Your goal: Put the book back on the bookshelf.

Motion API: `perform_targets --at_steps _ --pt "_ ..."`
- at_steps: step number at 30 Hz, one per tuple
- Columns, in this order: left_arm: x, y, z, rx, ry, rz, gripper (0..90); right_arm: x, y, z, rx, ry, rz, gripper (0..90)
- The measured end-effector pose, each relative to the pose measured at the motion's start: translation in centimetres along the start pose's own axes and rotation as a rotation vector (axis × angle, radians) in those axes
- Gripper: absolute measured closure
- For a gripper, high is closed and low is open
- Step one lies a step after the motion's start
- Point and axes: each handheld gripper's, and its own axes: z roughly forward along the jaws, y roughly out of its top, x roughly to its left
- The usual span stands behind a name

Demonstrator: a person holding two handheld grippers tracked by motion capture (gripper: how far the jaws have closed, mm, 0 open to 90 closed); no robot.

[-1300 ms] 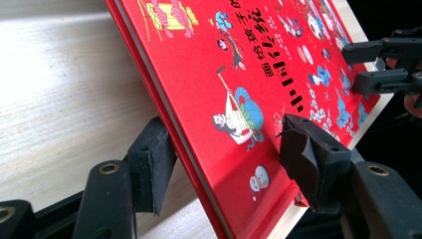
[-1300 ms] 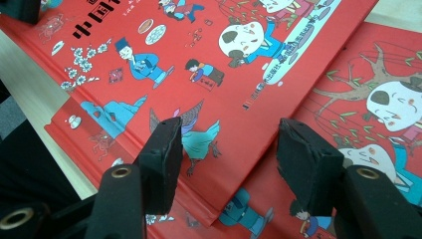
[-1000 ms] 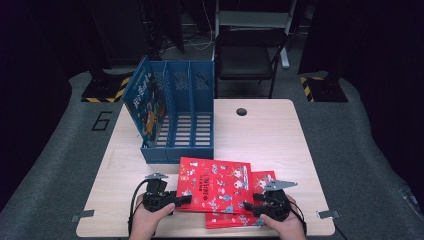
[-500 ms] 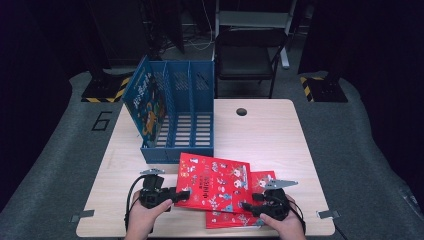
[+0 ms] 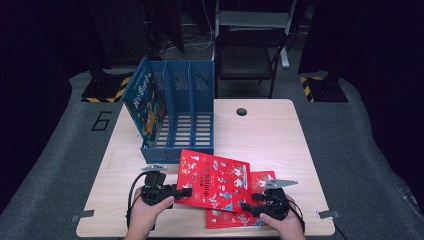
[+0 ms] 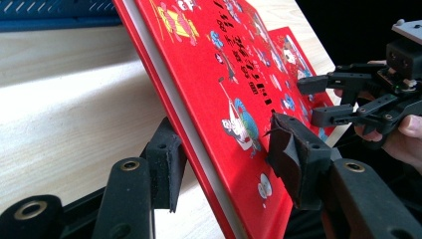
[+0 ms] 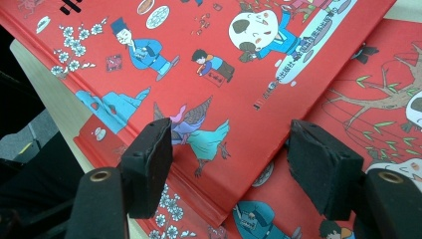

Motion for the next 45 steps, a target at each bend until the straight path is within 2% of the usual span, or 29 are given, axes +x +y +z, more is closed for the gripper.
perform_targets --at_steps 6,13,16,22,25,28,30,38,42,45 --pt "-0.1 0.0 0.2 0.002 -0.001 -0.009 47.9 0.0 0.0 0.0 -0.002 0.0 0.001 33.7" --pt "-0.2 0.1 0.2 -0.01 -0.02 -0.033 46.3 0.0 -0.1 0.0 -0.009 0.003 0.001 33.3" --pt "-0.3 0.1 0.1 -0.019 -0.043 -0.039 46.4 -0.1 0.0 0.0 -0.01 0.006 0.001 32.9" --pt "-0.7 0.3 0.3 0.01 -0.039 -0.027 47.3 -0.1 -0.1 0.0 -0.009 0.013 0.017 32.4" --pt "-1.0 0.4 0.8 0.041 -0.092 -0.017 52.9 -0.2 0.0 0.0 -0.013 0.025 0.023 32.1" --pt "-1.3 0.7 0.9 0.041 -0.083 -0.007 54.4 -0.1 0.0 0.2 -0.009 0.046 0.035 31.8" --pt "-1.4 0.9 0.9 0.032 -0.083 -0.021 55.1 -0.1 0.0 0.3 -0.01 0.045 0.022 31.2" --pt "-1.2 1.3 0.7 0.035 -0.097 -0.024 57.7 0.2 0.2 0.2 -0.01 0.036 -0.025 32.4" --pt "-1.2 1.5 0.7 0.034 -0.094 -0.019 58.0 0.4 0.1 -0.2 0.003 -0.004 -0.084 37.6" --pt "-1.2 1.7 0.6 0.034 -0.091 -0.017 58.1 0.2 0.0 -0.7 0.006 -0.05 -0.117 46.3"
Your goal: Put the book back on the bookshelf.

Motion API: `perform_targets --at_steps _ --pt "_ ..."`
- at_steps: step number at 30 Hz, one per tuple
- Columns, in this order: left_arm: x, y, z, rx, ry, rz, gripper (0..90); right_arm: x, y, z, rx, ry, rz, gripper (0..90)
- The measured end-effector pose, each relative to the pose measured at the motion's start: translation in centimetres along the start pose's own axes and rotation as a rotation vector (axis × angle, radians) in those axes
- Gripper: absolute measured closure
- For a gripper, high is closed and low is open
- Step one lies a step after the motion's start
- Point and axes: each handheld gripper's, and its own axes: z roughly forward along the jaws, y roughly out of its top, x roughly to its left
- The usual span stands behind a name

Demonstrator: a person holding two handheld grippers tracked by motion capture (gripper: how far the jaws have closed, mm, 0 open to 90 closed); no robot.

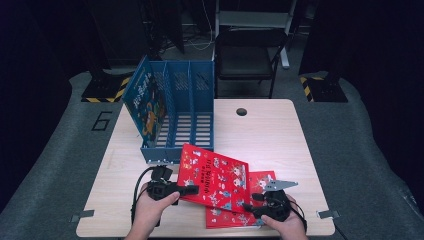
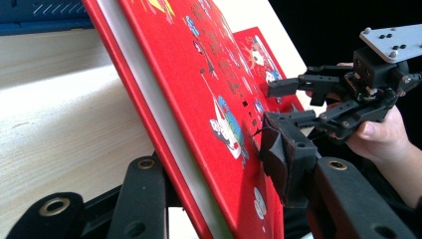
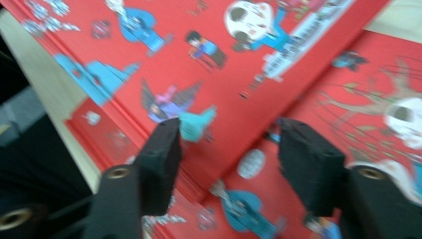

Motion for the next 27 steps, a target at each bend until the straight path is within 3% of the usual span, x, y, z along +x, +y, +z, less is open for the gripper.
perform_targets --at_steps 3,9,14,17,21,27 --pt "0.0 0.2 -0.1 -0.001 0.001 0.003 58.3 -0.2 -0.1 -0.3 0.026 -0.031 -0.022 55.5" --pt "-0.2 0.5 -0.3 0.004 0.002 0.013 58.6 0.0 -0.3 -0.3 0.07 -0.065 -0.078 65.3" --pt "-0.5 0.7 -0.4 0.003 0.008 0.028 59.2 0.4 -0.3 -0.1 0.07 -0.08 -0.114 74.6" --pt "-0.6 0.9 -0.7 0.01 0.014 0.046 59.4 0.5 -0.3 0.1 0.063 -0.064 -0.111 77.5" --pt "-0.7 1.1 -0.9 -0.008 0.028 0.032 59.4 0.8 -0.2 0.4 0.069 -0.046 -0.104 80.7" --pt "-0.7 1.4 -1.3 -0.004 0.031 0.045 57.7 1.1 -0.1 0.9 0.064 -0.026 -0.108 83.0"
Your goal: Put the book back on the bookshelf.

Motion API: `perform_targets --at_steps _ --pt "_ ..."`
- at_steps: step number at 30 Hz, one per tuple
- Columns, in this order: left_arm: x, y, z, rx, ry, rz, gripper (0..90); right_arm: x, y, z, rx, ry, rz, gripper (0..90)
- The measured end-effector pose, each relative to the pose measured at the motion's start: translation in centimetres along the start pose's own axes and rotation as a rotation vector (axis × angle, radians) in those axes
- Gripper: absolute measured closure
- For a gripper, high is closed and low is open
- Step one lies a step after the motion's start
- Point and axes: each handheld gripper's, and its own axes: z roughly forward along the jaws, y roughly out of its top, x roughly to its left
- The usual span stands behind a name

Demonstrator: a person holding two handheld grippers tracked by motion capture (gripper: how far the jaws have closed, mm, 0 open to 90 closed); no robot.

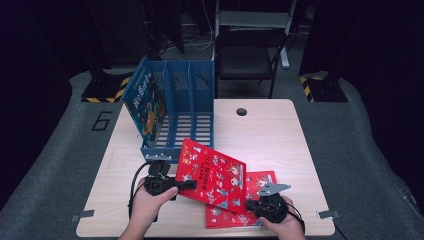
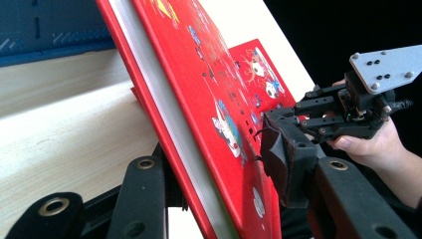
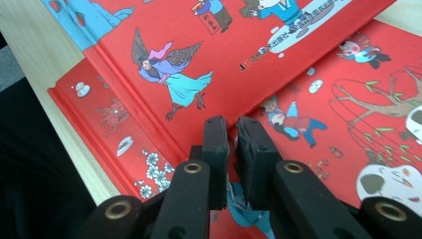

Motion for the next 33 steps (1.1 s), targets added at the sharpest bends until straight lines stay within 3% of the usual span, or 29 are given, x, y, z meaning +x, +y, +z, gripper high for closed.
perform_targets --at_steps 9,13,23,26,27,30,33 --pt "-0.3 0.7 -0.4 0.0 -0.007 -0.002 57.7 0.6 0.2 0.5 -0.007 0.016 -0.013 89.9" --pt "-0.6 1.0 -0.5 0.003 0.006 0.013 57.6 0.7 0.3 0.6 0.004 0.009 -0.041 90.0" --pt "-1.0 1.9 -0.8 0.018 0.017 0.018 58.8 0.9 0.5 1.0 -0.013 0.02 -0.023 89.9" --pt "-1.3 2.2 -0.8 0.02 0.022 0.006 59.8 1.0 0.6 1.1 -0.013 0.025 -0.027 89.9" --pt "-1.3 2.3 -0.9 0.023 0.03 0.021 60.6 1.0 0.6 1.1 -0.014 0.026 -0.027 89.9" --pt "-1.6 2.5 -0.9 0.033 0.037 0.018 61.7 1.0 0.7 1.3 -0.014 0.012 -0.061 89.9" --pt "-1.7 2.8 -0.9 0.049 0.037 0.011 63.4 1.1 0.7 1.3 -0.011 0.013 -0.047 89.9"
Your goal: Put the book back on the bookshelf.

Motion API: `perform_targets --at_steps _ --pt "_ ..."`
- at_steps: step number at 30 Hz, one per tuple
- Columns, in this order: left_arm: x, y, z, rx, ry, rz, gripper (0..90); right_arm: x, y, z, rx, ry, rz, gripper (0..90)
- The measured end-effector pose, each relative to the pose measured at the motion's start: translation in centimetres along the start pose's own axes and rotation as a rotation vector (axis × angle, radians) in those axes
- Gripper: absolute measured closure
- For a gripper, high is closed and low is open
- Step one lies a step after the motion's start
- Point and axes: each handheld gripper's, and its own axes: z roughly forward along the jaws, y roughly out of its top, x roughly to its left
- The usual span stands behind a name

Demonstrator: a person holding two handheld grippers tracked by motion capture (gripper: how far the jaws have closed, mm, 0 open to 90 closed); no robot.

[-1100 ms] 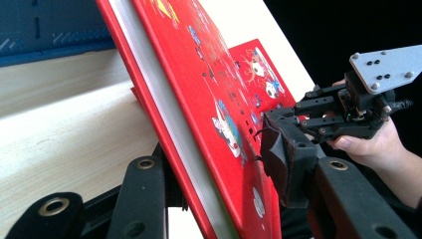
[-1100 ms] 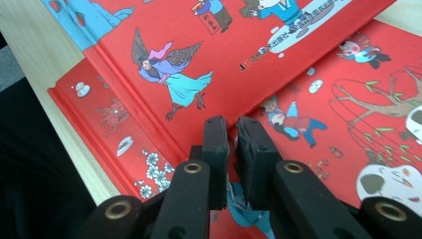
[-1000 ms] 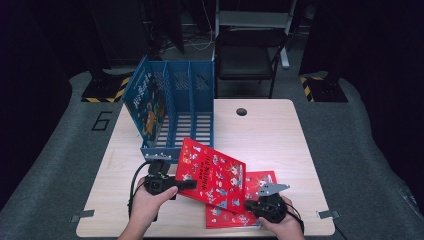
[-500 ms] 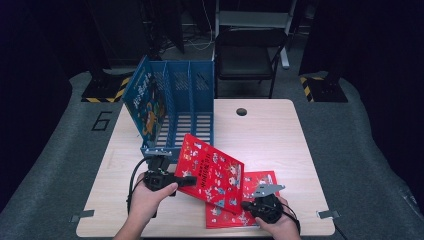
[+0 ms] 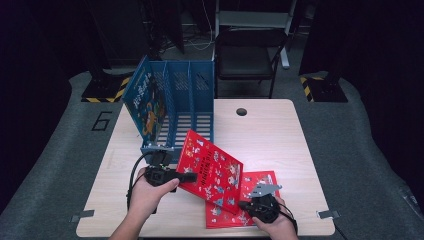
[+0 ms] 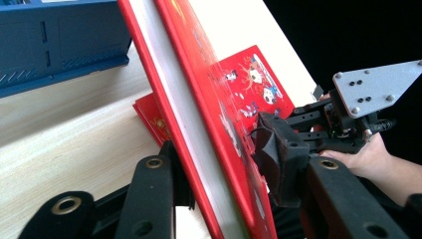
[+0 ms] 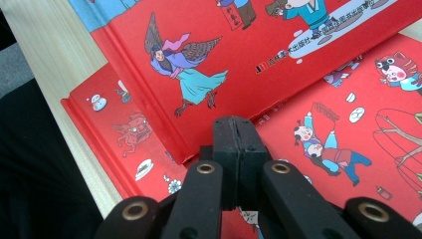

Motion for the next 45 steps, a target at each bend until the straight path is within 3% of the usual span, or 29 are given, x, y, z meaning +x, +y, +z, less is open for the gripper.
perform_targets --at_steps 9,14,17,27,28,35,45 --pt "-0.7 0.7 0.2 0.046 0.011 0.001 67.8 -0.1 0.0 0.0 -0.001 0.004 -0.005 89.7" --pt "-0.5 1.4 0.1 0.065 0.007 0.005 69.0 0.1 0.0 0.1 -0.008 0.018 0.023 86.4" --pt "-0.4 1.8 0.1 0.064 0.01 0.003 70.1 0.1 0.1 0.1 -0.005 0.024 -0.01 81.3" --pt "-0.2 3.4 0.2 0.065 0.018 -0.001 72.4 0.2 0.1 0.1 -0.013 0.034 -0.02 74.6" --pt "0.0 3.5 0.1 0.085 0.008 0.011 72.6 0.1 0.1 0.1 -0.011 0.031 -0.02 73.7" --pt "-0.2 4.6 -0.5 0.076 0.009 0.018 75.7 -0.3 0.0 -0.3 -0.023 0.03 0.029 69.5" --pt "-0.8 6.2 -1.0 0.074 0.019 0.061 79.5 -0.2 0.0 -0.2 -0.02 0.023 0.017 69.0"
